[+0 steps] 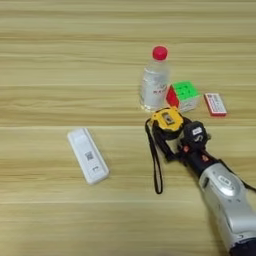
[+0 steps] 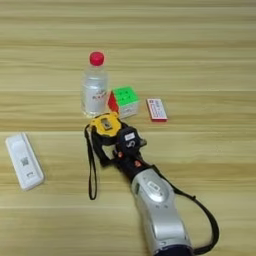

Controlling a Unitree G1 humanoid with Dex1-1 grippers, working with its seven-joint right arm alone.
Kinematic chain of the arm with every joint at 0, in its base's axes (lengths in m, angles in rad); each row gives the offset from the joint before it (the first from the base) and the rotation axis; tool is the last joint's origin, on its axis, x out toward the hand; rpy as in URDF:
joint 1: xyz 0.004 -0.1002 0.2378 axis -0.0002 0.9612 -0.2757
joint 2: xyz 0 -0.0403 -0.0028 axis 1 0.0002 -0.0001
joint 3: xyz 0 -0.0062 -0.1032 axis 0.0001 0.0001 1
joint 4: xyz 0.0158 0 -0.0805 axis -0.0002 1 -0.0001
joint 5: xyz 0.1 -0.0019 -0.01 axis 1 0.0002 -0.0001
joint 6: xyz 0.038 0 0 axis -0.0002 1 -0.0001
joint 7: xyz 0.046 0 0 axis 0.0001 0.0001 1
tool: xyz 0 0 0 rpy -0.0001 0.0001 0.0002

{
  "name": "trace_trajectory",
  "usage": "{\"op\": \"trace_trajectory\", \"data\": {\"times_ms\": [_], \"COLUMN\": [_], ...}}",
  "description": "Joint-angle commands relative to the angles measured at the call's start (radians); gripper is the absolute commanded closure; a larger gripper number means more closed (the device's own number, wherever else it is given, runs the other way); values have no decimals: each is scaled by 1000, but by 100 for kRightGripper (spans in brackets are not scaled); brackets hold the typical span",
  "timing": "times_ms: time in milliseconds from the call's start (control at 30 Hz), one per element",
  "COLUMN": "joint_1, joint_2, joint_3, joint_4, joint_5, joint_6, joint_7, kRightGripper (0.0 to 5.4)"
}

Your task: Move the objects on the table

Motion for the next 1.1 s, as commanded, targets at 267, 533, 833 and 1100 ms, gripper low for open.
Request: {"op": "trace_trajectory", "data": {"times_ms": [267,533,833,1100], "joint_1": [7,48,66,68], "joint_2": [-69,-84,-87,-82], "joint_3": [-141,-176,-184,-174], "joint_4": [-102,-136,-134,-134], "joint_5": [39,32,27,23], "joint_6": [8,26,34,31], "joint_7": [-47,-52,-56,-57], "kRightGripper": [110,110,110,6]}}
